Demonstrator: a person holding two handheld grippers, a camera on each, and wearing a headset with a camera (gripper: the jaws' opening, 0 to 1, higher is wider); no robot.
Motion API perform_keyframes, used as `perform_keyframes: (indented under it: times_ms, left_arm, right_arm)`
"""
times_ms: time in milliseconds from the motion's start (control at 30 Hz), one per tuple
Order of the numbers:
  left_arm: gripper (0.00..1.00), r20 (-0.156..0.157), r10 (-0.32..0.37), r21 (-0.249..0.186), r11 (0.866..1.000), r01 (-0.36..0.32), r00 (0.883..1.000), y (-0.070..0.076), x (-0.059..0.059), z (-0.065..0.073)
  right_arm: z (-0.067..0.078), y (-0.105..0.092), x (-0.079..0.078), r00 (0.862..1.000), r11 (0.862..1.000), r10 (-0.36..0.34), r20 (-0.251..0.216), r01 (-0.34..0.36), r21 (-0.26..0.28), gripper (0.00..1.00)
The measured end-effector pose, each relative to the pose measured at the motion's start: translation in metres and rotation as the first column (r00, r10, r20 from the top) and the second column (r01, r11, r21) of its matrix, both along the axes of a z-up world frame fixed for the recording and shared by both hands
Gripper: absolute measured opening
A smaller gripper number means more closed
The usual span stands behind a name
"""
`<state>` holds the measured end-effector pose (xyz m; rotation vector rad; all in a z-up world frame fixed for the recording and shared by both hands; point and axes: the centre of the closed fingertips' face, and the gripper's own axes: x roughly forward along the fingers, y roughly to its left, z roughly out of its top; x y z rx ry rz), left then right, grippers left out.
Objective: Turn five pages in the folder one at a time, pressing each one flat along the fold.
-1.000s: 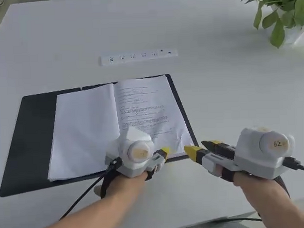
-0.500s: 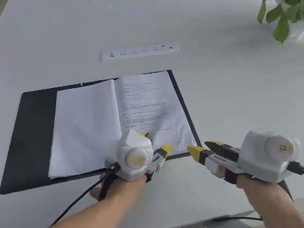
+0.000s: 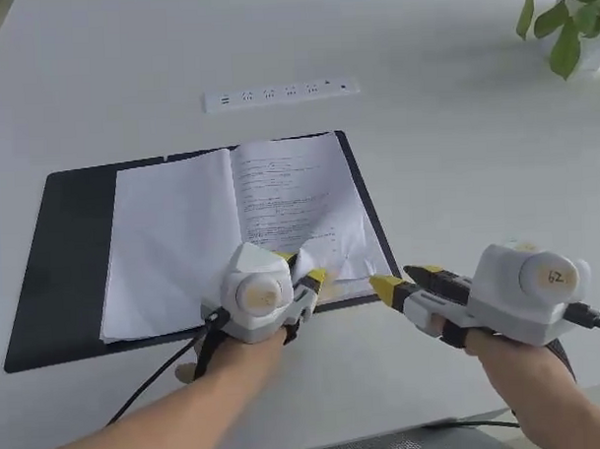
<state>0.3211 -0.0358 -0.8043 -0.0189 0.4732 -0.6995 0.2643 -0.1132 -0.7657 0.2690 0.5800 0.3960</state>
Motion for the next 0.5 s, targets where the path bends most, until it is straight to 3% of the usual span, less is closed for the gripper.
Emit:
perform_keyframes:
  times_ms: [33,233,500]
  left_arm:
    - [0.24,-0.011,0.002,-0.013,1.0,-0.002,1.0,0.001,0.0,0.0]
    - [0.17,-0.004,-0.007,0.025,1.0,0.007,1.0,0.005,0.003,-0.002]
    - [0.13,-0.025,0.021,-0.003,1.0,-0.021,0.999,0.007,0.006,-0.002]
  right_arm:
    - [0.0,0.0,0.0,1.0,1.0,0.001,0.001,-0.001,-0.001,0.32]
    - [0.0,0.002,0.006,1.0,1.0,0.007,0.006,-0.007,-0.006,0.32]
    - [-0.003,0.012,0.021,0.999,0.999,0.047,0.016,-0.046,-0.022,0.29]
